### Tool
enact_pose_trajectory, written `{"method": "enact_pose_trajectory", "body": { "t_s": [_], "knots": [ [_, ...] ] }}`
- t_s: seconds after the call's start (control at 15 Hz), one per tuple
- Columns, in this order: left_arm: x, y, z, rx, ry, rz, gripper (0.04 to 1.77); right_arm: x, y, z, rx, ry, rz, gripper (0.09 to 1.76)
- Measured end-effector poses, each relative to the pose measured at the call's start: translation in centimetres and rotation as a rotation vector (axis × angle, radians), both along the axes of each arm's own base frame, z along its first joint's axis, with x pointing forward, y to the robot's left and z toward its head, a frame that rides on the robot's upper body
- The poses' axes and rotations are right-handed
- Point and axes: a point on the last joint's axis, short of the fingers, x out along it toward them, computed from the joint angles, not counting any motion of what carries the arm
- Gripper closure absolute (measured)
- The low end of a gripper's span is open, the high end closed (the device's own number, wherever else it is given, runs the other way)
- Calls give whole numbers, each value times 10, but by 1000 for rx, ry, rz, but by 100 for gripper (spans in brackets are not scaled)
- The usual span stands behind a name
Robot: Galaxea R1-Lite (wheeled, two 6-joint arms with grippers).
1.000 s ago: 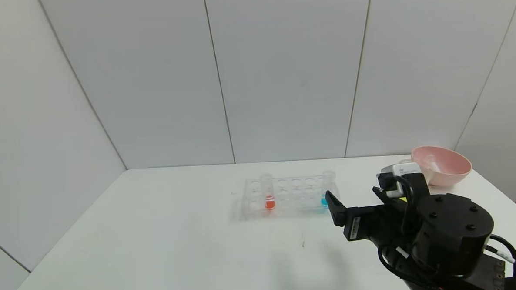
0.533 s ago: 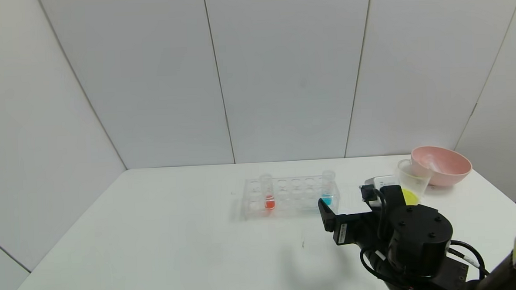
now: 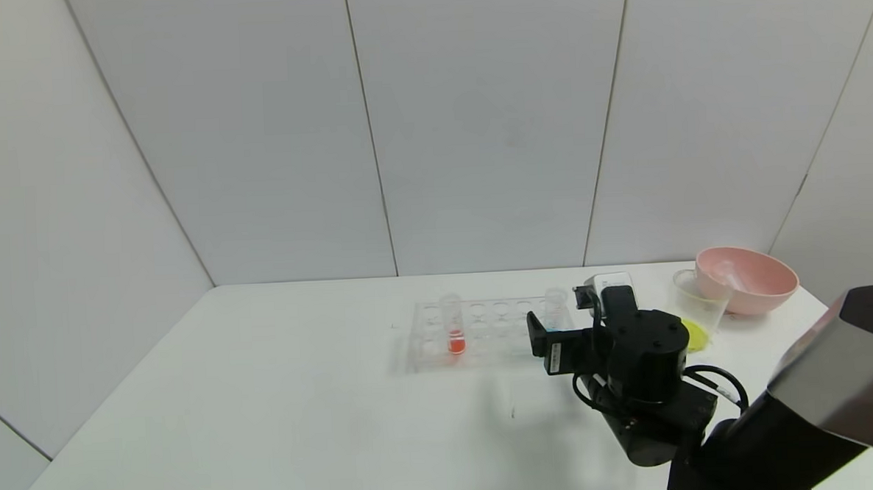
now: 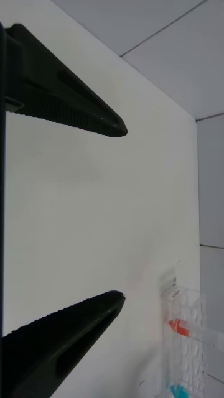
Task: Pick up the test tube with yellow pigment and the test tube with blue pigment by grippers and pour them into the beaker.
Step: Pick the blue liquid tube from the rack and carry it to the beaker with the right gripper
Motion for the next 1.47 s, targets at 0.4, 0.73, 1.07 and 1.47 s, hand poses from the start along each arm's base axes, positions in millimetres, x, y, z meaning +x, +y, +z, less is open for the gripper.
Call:
{"method": "enact_pose_trajectory", "body": {
  "t_s": [0.4,0.73,1.07,1.47],
  "knots": [
    [0,0,0,0,0,0,5,32,-3,0,11,-2,10,15],
    [0,0,0,0,1,0,5,38,-1,-4,12,-4,7,15],
    [0,0,0,0,0,0,5,38,0,-7,7,2,7,54],
    [0,0,0,0,0,0,5,36,2,-9,4,6,15,135]
  ]
}}
